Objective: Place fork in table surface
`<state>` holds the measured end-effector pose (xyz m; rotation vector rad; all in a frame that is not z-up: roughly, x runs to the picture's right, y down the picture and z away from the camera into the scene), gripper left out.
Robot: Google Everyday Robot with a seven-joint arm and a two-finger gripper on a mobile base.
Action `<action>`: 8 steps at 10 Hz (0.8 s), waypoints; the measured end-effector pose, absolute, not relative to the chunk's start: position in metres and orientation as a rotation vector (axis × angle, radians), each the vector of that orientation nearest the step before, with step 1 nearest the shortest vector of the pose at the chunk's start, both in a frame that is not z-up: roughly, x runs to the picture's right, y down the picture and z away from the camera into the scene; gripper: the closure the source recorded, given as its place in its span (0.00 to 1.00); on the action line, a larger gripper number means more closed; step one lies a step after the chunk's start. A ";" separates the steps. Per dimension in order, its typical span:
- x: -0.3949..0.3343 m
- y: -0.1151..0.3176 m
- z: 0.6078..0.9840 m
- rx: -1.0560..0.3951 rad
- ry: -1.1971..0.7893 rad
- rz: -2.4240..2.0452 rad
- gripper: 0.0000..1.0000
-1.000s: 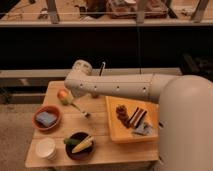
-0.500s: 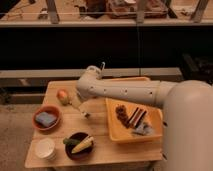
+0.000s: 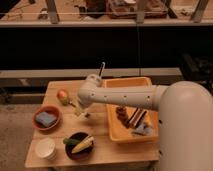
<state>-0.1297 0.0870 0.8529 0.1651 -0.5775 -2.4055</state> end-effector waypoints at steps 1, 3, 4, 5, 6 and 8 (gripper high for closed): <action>-0.135 0.088 0.854 0.171 -0.588 -2.422 0.20; -0.145 0.089 0.859 0.177 -0.630 -2.437 0.20; -0.147 0.089 0.864 0.166 -0.654 -2.444 0.20; -0.150 0.089 0.869 0.153 -0.678 -2.449 0.20; -0.155 0.091 0.874 0.138 -0.704 -2.454 0.20; -0.161 0.094 0.883 0.107 -0.740 -2.454 0.20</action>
